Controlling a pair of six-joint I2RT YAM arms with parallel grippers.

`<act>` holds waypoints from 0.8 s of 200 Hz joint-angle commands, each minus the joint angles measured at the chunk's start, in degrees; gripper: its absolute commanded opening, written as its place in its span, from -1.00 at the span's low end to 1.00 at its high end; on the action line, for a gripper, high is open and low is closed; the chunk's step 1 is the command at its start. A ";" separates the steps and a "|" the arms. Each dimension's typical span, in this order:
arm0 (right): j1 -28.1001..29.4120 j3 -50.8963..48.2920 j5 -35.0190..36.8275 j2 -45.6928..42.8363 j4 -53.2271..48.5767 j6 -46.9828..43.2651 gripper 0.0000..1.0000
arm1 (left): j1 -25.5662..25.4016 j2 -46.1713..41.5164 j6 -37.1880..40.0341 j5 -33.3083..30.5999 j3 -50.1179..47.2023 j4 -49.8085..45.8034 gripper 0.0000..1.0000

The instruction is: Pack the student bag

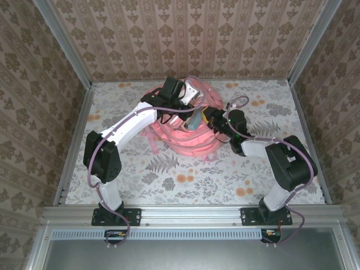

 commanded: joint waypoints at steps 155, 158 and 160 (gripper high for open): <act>4.82 13.84 -3.08 -7.18 -48.59 -22.16 0.03 | -0.52 -3.21 -0.28 3.62 2.01 2.04 -1.00; 4.82 13.98 -2.70 -7.00 -48.96 -22.07 0.03 | -0.48 -3.21 -0.27 3.54 2.00 2.05 -1.00; 4.82 14.15 -2.39 -6.88 -49.43 -22.09 0.03 | -0.49 -3.21 -0.24 3.53 1.91 2.07 -1.00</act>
